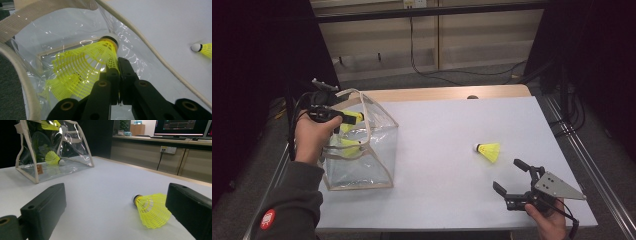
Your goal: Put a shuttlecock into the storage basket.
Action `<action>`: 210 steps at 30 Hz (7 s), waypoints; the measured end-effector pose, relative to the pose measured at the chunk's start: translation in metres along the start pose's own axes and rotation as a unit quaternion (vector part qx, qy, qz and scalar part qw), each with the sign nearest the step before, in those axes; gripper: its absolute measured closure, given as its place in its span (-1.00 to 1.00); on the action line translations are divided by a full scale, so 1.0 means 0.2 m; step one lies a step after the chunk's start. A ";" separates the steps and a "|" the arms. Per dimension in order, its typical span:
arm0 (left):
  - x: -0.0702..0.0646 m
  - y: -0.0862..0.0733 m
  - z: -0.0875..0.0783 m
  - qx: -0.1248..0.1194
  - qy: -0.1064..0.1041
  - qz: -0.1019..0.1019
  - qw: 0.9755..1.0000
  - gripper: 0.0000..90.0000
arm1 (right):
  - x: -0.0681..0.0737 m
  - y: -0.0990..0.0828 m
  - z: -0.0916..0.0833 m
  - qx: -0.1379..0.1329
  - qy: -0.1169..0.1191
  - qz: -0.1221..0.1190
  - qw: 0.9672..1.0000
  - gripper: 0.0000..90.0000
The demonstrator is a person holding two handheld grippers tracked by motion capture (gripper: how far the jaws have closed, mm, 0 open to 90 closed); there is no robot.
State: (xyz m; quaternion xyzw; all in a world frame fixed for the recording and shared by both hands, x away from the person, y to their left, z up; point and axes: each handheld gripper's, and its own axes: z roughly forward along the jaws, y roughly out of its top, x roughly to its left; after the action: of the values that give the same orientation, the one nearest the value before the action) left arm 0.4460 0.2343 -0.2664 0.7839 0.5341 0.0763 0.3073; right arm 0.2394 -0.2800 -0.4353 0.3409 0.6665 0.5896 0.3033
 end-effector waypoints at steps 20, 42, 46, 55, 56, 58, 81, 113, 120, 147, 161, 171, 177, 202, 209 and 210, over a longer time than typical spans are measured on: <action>-0.01 0.02 0.08 0.010 -0.003 -0.001 1.000 0.93 | 0.00 0.00 0.00 0.000 0.000 0.000 1.000 -0.93; -0.06 0.06 -0.05 -0.005 -0.008 0.013 1.000 0.62 | 0.00 0.00 0.00 0.002 0.000 -0.001 1.000 -0.93; -0.09 0.08 -0.09 -0.012 -0.011 0.017 1.000 0.54 | 0.00 0.00 0.00 0.002 0.000 -0.002 1.000 -0.93; -0.15 0.10 -0.15 -0.023 -0.021 0.025 0.999 0.36 | 0.00 0.00 -0.01 0.001 0.000 -0.001 1.000 -0.93; -0.15 0.11 -0.15 -0.022 -0.022 0.028 0.999 0.34 | 0.00 0.00 0.00 0.001 0.000 -0.001 1.000 -0.93; -0.17 0.11 -0.16 -0.023 -0.027 0.028 0.999 0.32 | 0.00 0.00 0.00 0.001 0.000 0.000 1.000 -0.93; -0.40 0.14 -0.14 -0.016 -0.070 0.072 0.995 -0.46 | 0.00 0.00 -0.01 0.001 0.001 -0.001 1.000 -0.93; -0.62 0.05 0.05 -0.023 -0.112 0.108 0.988 -0.64 | 0.00 0.00 -0.01 0.000 0.001 0.000 1.000 -0.93; -0.65 0.03 0.10 -0.018 -0.124 0.112 0.986 -0.64 | 0.00 0.00 -0.01 0.000 0.001 -0.001 1.000 -0.93; -0.71 -0.08 0.27 -0.027 -0.135 0.121 0.983 -0.68 | 0.00 0.00 -0.01 0.001 0.002 0.000 1.000 -0.93; -0.77 -0.12 0.35 -0.026 -0.146 0.130 0.980 -0.71 | 0.00 0.00 -0.01 0.002 0.001 -0.002 1.000 -0.93; -0.80 -0.16 0.40 -0.029 -0.159 0.136 0.977 -0.71 | 0.00 0.00 -0.01 0.003 0.002 -0.002 1.000 -0.93; -0.81 -0.18 0.44 -0.036 -0.164 0.138 0.976 -0.71 | 0.00 0.00 -0.01 0.005 0.002 -0.002 1.000 -0.93; -0.91 -0.25 0.58 -0.032 -0.168 0.158 0.973 -0.72 | 0.00 0.00 -0.01 0.003 0.002 0.001 1.000 -0.93; -0.92 -0.25 0.61 -0.033 -0.176 0.157 0.971 -0.73 | 0.00 0.00 -0.01 0.003 0.002 0.001 1.000 -0.93; -0.93 -0.25 0.61 -0.031 -0.176 0.156 0.971 -0.73 | 0.00 0.00 -0.01 0.003 0.002 0.001 1.000 -0.93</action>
State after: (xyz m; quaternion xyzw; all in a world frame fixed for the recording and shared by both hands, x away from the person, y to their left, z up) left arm 0.3833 0.0332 -0.3543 0.8487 0.3398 0.0004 0.4053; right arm 0.2376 -0.2822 -0.4352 0.3416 0.6681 0.5888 0.3004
